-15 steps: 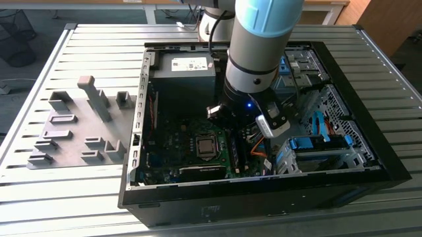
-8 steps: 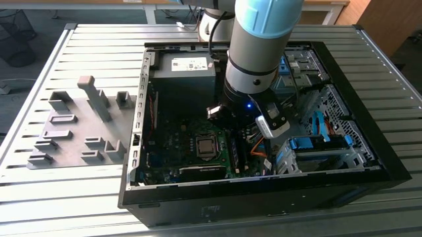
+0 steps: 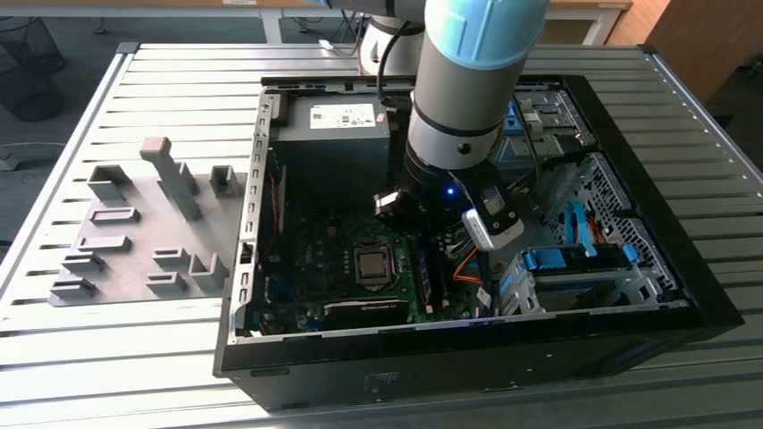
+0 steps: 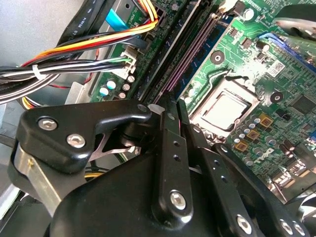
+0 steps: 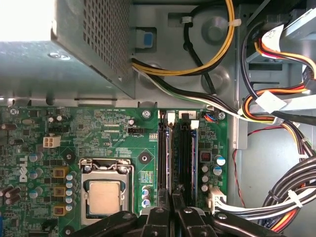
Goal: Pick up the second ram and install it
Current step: 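Insert the second ram into the second slot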
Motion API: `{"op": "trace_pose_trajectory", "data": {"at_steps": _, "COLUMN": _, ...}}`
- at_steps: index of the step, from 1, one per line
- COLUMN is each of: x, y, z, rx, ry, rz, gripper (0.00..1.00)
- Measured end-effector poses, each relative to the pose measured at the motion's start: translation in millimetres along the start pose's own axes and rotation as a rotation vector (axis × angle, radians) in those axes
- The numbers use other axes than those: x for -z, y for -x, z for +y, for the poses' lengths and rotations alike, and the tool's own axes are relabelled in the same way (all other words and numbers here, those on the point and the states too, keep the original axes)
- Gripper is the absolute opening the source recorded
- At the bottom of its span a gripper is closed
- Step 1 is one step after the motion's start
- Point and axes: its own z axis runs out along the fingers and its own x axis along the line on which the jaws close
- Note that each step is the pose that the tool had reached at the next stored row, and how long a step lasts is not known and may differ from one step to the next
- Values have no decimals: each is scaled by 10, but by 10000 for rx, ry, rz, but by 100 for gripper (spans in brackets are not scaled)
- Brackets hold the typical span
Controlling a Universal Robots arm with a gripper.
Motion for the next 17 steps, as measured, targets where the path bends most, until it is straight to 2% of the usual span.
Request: {"op": "trace_pose_trajectory", "data": {"at_steps": 17, "x": 17, "y": 9, "z": 5, "rx": 3, "ry": -1, "rz": 20, "gripper": 14}}
